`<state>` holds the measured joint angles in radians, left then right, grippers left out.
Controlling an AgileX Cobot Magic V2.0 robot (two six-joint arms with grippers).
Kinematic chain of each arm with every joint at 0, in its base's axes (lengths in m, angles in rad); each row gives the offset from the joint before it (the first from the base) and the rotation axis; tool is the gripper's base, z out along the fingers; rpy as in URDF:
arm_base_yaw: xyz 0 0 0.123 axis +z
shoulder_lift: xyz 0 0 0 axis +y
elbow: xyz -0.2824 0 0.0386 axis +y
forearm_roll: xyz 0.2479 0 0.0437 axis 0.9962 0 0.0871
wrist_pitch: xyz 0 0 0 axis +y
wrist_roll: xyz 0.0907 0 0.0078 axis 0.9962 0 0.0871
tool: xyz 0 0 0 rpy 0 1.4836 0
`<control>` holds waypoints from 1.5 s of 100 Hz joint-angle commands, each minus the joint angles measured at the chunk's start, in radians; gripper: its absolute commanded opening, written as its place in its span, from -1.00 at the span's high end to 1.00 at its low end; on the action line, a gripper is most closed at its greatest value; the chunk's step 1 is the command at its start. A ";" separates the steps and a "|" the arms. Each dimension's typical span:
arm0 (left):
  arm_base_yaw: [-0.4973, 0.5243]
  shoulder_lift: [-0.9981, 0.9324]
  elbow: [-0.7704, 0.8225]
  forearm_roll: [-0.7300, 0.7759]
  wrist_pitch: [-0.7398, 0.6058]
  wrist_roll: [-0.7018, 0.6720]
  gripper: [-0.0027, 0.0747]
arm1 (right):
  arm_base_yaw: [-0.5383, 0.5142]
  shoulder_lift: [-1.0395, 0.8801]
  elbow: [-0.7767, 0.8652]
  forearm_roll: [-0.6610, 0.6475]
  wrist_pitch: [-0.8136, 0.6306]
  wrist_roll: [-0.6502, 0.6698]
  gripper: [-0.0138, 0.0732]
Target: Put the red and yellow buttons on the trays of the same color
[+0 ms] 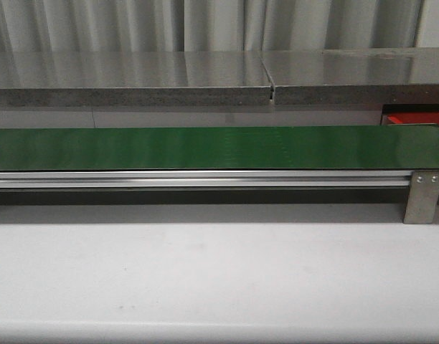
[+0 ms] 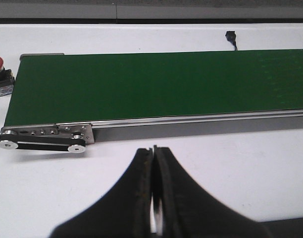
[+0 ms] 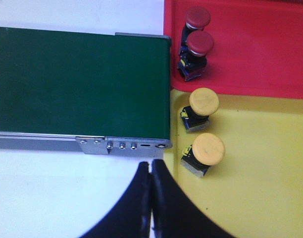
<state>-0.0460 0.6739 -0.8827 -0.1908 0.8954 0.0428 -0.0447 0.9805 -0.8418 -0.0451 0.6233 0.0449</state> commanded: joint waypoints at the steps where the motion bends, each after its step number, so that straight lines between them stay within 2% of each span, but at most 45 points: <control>1: -0.008 0.001 -0.025 -0.013 -0.073 -0.003 0.98 | 0.000 -0.070 -0.007 -0.013 -0.059 -0.007 0.84; 25: -0.008 0.001 -0.025 -0.013 -0.073 -0.003 0.98 | 0.000 -0.168 0.013 -0.013 -0.055 -0.007 0.84; 46: -0.008 0.001 -0.025 -0.013 -0.073 -0.003 0.98 | 0.001 -0.166 0.013 -0.021 -0.006 -0.007 0.84; 95: -0.008 0.005 -0.025 -0.013 -0.093 -0.003 0.98 | 0.001 -0.166 0.013 -0.021 -0.005 -0.007 0.84; 106: -0.006 0.009 -0.025 0.032 -0.102 -0.017 0.98 | 0.001 -0.166 0.013 -0.021 -0.005 -0.007 0.84; 117: 0.019 0.043 -0.029 0.078 -0.113 -0.058 0.98 | 0.001 -0.166 0.013 -0.021 -0.005 -0.007 0.84; 150: 0.178 0.234 -0.092 0.037 -0.193 -0.058 0.98 | 0.001 -0.166 0.013 -0.021 -0.005 -0.007 0.84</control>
<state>0.0929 0.8721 -0.9250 -0.1200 0.7965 -0.0052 -0.0447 0.8225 -0.8046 -0.0491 0.6754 0.0449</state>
